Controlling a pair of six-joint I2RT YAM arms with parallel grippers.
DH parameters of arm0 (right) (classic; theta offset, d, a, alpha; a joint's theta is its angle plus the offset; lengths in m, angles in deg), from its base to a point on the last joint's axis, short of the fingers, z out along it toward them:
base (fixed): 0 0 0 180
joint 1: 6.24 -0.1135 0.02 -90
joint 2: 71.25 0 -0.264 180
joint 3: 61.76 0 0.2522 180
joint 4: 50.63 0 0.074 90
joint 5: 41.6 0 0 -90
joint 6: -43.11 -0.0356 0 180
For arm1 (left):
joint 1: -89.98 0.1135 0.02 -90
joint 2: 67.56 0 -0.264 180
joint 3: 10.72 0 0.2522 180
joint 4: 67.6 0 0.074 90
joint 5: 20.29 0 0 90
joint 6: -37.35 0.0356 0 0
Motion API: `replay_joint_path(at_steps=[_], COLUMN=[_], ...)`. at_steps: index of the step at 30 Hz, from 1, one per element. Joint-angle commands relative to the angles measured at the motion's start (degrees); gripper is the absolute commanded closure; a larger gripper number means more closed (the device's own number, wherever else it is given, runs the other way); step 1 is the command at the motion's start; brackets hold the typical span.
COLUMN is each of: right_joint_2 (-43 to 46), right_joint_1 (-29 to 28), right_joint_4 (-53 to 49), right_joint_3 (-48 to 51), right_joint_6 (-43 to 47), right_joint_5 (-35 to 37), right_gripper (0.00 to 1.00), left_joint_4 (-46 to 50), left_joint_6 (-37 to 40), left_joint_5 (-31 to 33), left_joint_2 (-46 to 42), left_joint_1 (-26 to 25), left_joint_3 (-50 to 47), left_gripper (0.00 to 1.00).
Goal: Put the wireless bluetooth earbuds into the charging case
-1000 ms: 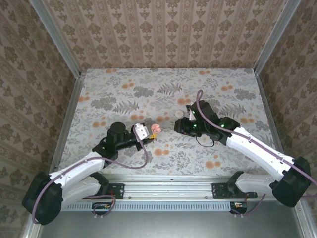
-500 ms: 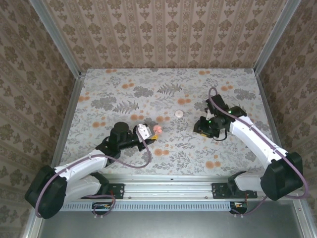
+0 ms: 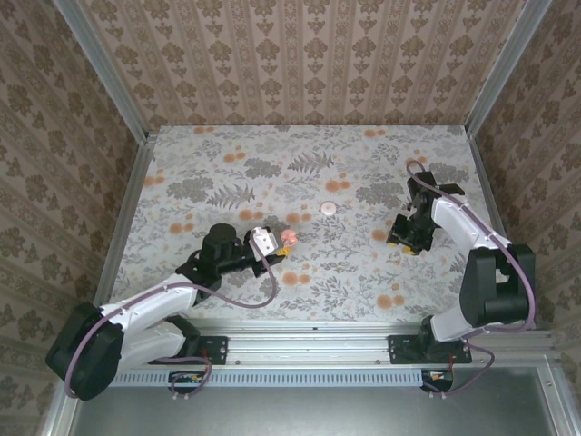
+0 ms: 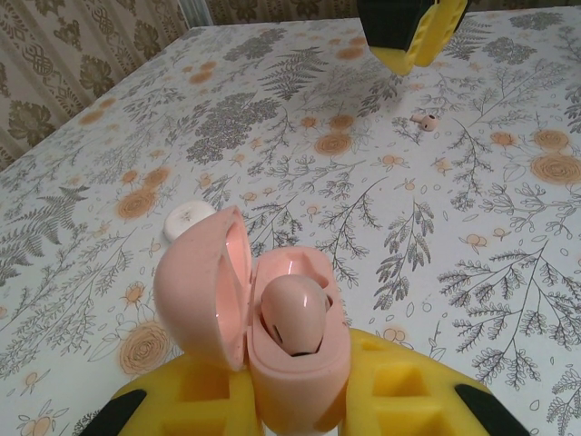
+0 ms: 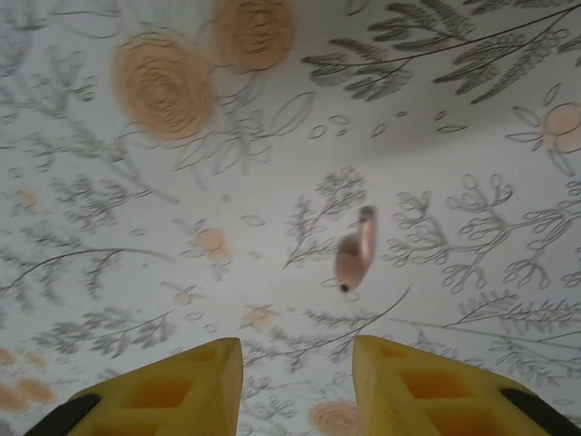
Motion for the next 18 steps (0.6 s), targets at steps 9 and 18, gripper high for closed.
replay_joint_path(at_steps=[9, 18], right_joint_2=[-7.38, -10.99], right_joint_1=[2.03, 2.02], right_joint_4=[4.42, 7.67], right_joint_3=[2.73, 3.65], right_joint_6=[2.75, 2.73], right_joint_5=[2.32, 1.70], right_gripper=[0.62, 0.63], left_joint_4=[-2.65, -2.22], left_joint_6=[-0.21, 0.05], left_joint_5=[-3.47, -3.40], left_joint_2=[0.84, 1.05], left_joint_1=[-0.38, -0.34], left_joint_3=[0.48, 0.79], left_gripper=[1.00, 1.00])
